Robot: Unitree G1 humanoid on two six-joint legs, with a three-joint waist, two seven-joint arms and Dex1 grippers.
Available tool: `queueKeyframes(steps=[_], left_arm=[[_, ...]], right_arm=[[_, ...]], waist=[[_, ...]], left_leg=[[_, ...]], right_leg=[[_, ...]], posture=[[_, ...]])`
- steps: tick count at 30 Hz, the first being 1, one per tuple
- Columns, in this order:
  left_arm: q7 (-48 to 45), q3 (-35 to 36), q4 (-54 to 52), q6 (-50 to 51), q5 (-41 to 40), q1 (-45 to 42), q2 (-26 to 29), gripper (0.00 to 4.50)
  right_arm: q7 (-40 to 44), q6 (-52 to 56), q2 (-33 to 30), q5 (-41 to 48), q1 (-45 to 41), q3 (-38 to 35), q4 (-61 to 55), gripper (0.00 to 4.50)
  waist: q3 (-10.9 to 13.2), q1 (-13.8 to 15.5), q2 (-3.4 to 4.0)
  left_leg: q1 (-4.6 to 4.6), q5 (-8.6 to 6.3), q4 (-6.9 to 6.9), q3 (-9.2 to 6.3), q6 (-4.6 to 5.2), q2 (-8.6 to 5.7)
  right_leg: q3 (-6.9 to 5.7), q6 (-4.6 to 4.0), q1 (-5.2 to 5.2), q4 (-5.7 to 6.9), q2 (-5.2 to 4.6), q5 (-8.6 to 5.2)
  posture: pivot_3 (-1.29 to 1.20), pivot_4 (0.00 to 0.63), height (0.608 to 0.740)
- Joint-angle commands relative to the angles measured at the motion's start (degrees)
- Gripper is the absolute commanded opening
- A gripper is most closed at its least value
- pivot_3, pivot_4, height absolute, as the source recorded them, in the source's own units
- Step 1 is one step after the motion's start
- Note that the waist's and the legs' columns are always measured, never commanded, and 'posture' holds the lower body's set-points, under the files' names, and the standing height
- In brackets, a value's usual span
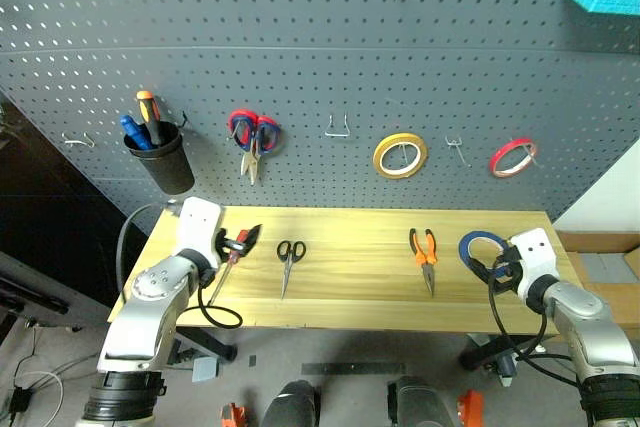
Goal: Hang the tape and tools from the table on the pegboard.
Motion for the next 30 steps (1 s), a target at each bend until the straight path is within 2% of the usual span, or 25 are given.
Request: queueKeyframes(steps=[1,4,7,11,14,19,23,30], left_arm=[[-10.4,-4.8,-2.2,-1.8,-0.4,-4.8,4.2,4.46],[-16.3,-6.0,-1.4,-0.3,-3.3,-8.6,4.9,4.46],[-21.6,-8.4,-0.8,0.1,-4.0,-11.1,5.6,4.46],[-29.0,-14.2,0.1,-0.9,-2.8,-14.6,6.0,4.46],[-30.4,-15.7,1.4,-2.1,-1.6,-16.4,5.5,4.46],[-32.9,-16.6,1.8,-2.3,-1.4,-17.6,5.7,4.46],[-33.8,-16.7,1.4,-2.6,-0.9,-17.8,5.7,4.46],[-33.8,-16.4,-0.6,-0.7,-2.3,-17.9,4.1,4.5]], right_arm=[[1.3,4.6,-0.9,-0.6,-3.8,1.8,-2.4,4.5],[1.6,8.5,-0.9,-1.1,-7.8,3.0,-0.4,4.5],[2.3,11.1,-1.3,-1.9,-11.9,4.2,3.6,4.5],[3.2,10.8,-2.3,-5.0,-20.8,6.5,17.6,4.5],[4.7,8.8,-2.4,-6.5,-25.4,7.9,26.0,4.5],[7.8,4.9,-2.2,-8.9,-30.4,10.4,36.6,4.5],[11.7,4.6,-2.4,-10.6,-32.2,12.4,41.1,4.5],[14.0,3.5,-2.5,-14.8,-32.4,15.8,43.6,2.19]], waist=[[1.0,-0.2,-0.01],[2.5,-0.9,-0.02],[3.8,-1.7,-0.1],[5.4,-2.5,-0.26],[6.1,-3.0,-0.4],[7.6,-3.1,-0.55],[7.7,-3.1,-0.71],[7.8,-3.1,-0.87]], left_leg=[[-0.12,0.0,-0.01,0.02,0.01,0.01],[-0.76,0.0,0.03,0.03,0.02,0.02],[-0.9,-0.03,0.09,0.03,0.06,0.0],[-1.15,-0.15,0.08,0.13,0.17,-0.02],[-1.82,-0.11,0.15,0.14,0.1,-0.02],[-1.93,-0.04,0.17,0.23,-0.03,-0.03],[-1.92,-0.04,0.19,0.23,-0.02,-0.01],[-1.91,-0.12,0.36,0.2,0.12,-0.02]], right_leg=[[0.01,-0.07,-0.16,0.02,0.0,0.03],[0.02,-0.32,-0.78,0.04,0.0,0.19],[-0.01,-0.33,-0.86,0.03,-0.03,0.21],[0.01,-0.33,-1.11,-0.02,-0.06,0.2],[-0.01,-0.33,-1.77,0.07,-0.09,0.21],[-0.04,-0.32,-1.82,0.04,-0.14,0.22],[-0.05,-0.31,-1.82,0.04,-0.14,0.22],[-0.05,-0.28,-1.76,0.12,-0.13,0.24]], posture=[[-0.12,0.238,0.74],[-0.13,0.266,0.74],[-0.13,0.288,0.74],[-0.13,0.314,0.74],[-0.12,0.328,0.74],[-0.1,0.343,0.74],[-0.1,0.347,0.74],[-0.1,0.337,0.74]])
